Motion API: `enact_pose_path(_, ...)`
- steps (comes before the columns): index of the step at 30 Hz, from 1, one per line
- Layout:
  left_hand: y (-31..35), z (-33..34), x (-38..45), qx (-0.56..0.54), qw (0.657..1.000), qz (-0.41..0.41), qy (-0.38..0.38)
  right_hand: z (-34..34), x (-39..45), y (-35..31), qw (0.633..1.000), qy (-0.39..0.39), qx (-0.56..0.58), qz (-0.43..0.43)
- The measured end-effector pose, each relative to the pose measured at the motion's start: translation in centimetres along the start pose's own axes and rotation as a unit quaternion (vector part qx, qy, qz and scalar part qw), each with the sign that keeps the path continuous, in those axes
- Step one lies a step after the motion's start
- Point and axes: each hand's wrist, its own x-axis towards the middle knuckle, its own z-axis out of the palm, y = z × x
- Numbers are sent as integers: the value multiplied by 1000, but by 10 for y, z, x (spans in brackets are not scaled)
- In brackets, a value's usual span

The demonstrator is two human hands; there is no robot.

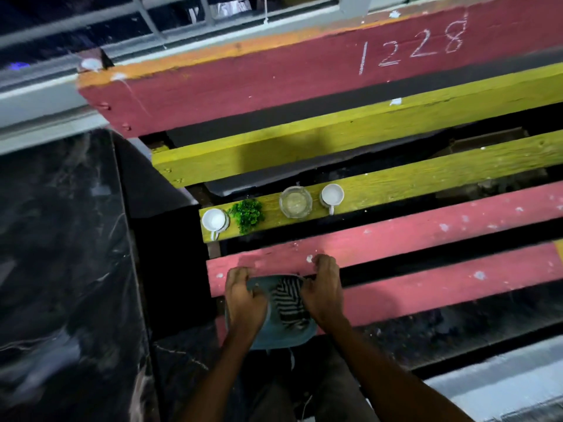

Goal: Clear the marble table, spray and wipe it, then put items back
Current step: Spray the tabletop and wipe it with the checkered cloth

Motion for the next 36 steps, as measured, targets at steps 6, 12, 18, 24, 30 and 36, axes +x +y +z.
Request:
enact_pose_path(6, -60, -13, -34, -42, 998, -43, -28, 28, -53, 11, 994, -92, -49, 24)
enact_pose_path(12, -89, -11, -39, -28, 989, 2, -147, 46, -70, 18, 961, -232, -127, 80)
enact_pose_path(18, -104, -6, -27, -12, 980, 61, -187, 66, -52, 23, 956, -225, -156, 101)
enact_pose_path(24, -112, -2, -21, 35, 972, 110, -206, 85, -25, 31, 960, -199, -142, 139)
enact_pose_path(30, -118, -7, -19, 55, 967, 123, -216, 90, -11, 30, 974, -128, -77, 172)
enact_pose_path(36, -121, -6, -17, 58, 958, 178, -216, 73, -20, 20, 982, -136, 11, 126)
